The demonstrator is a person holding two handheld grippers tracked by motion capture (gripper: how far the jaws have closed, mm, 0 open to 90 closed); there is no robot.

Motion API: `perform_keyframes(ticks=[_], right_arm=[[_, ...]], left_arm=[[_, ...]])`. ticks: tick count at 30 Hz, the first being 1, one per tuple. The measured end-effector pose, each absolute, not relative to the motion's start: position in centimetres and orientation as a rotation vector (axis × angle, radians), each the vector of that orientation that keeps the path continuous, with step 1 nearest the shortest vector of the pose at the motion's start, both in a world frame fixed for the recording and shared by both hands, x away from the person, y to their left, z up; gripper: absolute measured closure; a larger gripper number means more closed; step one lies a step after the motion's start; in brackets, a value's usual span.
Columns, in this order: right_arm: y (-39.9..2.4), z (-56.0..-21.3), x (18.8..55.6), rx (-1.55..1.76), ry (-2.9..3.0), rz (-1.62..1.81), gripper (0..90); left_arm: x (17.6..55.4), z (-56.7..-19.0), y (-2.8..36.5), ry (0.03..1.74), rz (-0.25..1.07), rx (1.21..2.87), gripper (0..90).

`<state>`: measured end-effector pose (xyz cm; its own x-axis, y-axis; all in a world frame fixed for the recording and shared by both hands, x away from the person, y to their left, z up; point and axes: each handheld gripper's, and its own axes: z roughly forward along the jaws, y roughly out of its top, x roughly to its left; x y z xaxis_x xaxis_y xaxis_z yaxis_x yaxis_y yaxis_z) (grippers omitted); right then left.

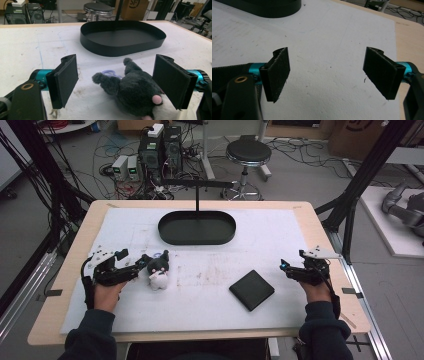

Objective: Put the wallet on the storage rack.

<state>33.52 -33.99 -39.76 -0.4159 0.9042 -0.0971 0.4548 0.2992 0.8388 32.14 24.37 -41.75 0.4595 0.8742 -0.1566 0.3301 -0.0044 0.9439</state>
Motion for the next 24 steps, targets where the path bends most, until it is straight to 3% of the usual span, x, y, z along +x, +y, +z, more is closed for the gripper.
perform_keyframes(ticks=[16, 24], right_arm=[[-32.2, -40.2, 33.5, 1.094, 2.2, 1.119, 22.2], [-29.8, -42.0, 34.3, 0.947, 2.523, 1.163, 36.1]], left_arm=[[31.8, -41.7, 23.5, 1.072, 0.587, 1.591, 20.9], [32.0, -42.0, 24.0, 1.098, 0.586, 1.594, 21.1]])
